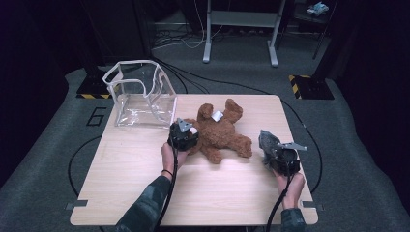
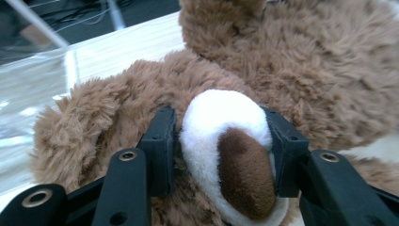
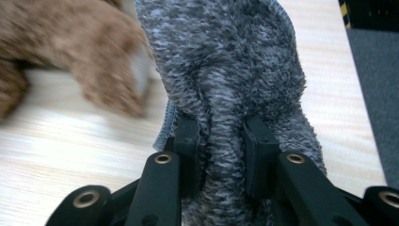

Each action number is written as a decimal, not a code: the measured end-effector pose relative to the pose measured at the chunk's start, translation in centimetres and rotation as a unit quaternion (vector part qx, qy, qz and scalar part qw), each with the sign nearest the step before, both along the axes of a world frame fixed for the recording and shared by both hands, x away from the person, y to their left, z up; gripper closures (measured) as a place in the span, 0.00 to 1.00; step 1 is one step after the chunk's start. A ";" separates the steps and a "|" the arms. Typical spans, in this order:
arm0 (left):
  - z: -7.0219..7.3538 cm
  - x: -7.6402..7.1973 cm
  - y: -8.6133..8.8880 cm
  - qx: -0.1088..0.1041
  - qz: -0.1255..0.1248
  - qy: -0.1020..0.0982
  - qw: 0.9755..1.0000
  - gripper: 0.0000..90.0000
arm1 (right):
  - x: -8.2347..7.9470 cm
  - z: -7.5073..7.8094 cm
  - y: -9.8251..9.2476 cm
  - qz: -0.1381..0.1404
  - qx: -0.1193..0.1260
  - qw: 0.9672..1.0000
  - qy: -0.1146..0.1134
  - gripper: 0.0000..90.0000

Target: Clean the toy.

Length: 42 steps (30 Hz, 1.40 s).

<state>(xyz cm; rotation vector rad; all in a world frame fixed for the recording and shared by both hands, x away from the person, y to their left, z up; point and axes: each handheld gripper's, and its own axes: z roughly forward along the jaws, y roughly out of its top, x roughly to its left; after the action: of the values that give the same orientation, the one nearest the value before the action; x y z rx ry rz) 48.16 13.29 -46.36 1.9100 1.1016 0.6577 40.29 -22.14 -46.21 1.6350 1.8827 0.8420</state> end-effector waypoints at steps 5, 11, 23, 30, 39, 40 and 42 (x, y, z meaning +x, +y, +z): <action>0.1 -0.3 -0.5 -0.024 -0.023 0.006 0.999 0.59 | -0.3 2.0 1.3 0.017 -0.009 1.000 -0.022 0.80; 0.4 -0.5 -1.6 -0.042 -0.044 0.023 0.998 0.59 | -0.2 4.3 3.9 0.050 -0.021 0.997 -0.051 0.81; 0.4 -1.3 -3.8 -0.067 -0.083 0.035 0.994 0.58 | 1.7 5.1 9.6 0.114 -0.050 0.991 -0.052 0.82; 0.8 -1.4 -3.6 -0.053 -0.092 0.021 0.994 0.41 | 2.9 4.0 10.5 0.115 -0.050 0.992 -0.028 0.82; 1.6 -2.7 -0.6 -0.039 -0.094 -0.001 0.995 0.22 | 2.3 5.1 11.0 0.130 -0.044 0.990 -0.045 0.82; 1.5 -2.9 0.0 -0.034 -0.087 -0.002 0.996 0.21 | 2.2 5.3 11.2 0.134 -0.039 0.989 -0.045 0.82; 1.1 -3.1 1.0 -0.031 -0.084 0.001 0.996 0.21 | 2.1 5.8 11.7 0.146 -0.026 0.988 -0.046 0.82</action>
<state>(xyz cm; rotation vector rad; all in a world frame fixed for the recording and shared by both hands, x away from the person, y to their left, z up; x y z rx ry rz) 45.08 14.32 -45.23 1.9259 0.9397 0.5229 42.41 -10.46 -40.43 1.2852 2.0892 0.9580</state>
